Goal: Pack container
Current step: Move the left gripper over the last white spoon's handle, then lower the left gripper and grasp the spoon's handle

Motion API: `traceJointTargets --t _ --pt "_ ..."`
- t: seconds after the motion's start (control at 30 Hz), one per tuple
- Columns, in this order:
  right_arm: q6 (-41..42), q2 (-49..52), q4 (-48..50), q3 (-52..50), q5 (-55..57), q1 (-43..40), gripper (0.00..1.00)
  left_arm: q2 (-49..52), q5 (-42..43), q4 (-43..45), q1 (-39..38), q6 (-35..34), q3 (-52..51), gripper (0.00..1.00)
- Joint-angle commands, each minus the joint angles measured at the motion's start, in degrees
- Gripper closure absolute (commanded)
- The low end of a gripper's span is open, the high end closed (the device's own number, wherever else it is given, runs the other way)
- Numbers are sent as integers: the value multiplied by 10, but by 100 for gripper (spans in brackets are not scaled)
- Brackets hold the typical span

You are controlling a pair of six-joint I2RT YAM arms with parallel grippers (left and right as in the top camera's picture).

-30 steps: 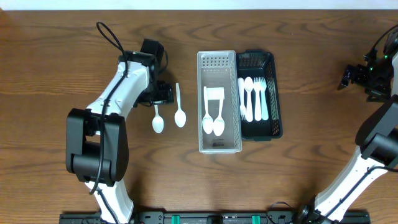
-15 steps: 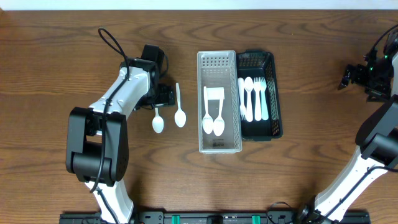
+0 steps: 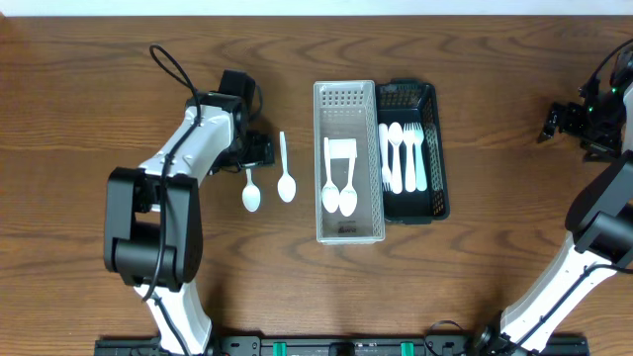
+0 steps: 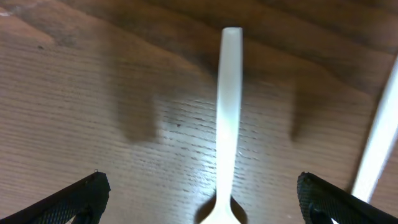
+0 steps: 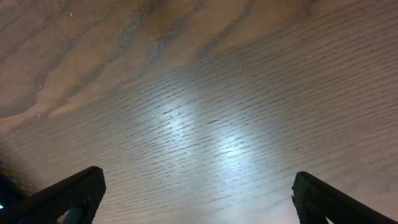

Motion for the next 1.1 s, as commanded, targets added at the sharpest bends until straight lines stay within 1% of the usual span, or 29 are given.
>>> traceJointTargets --t 0.0,0.57,0.7,1.07 --pt "8 -4 0 0 -2 -2 1 25 2 -1 5 -5 -2 2" --pt "8 -4 0 0 -2 -2 1 32 14 16 5 -5 -2 2" --pt "8 -4 0 0 -2 -2 1 36 40 16 5 -5 -2 2" --pt "8 -4 0 0 -2 -2 1 54 41 14 5 -7 -2 2"
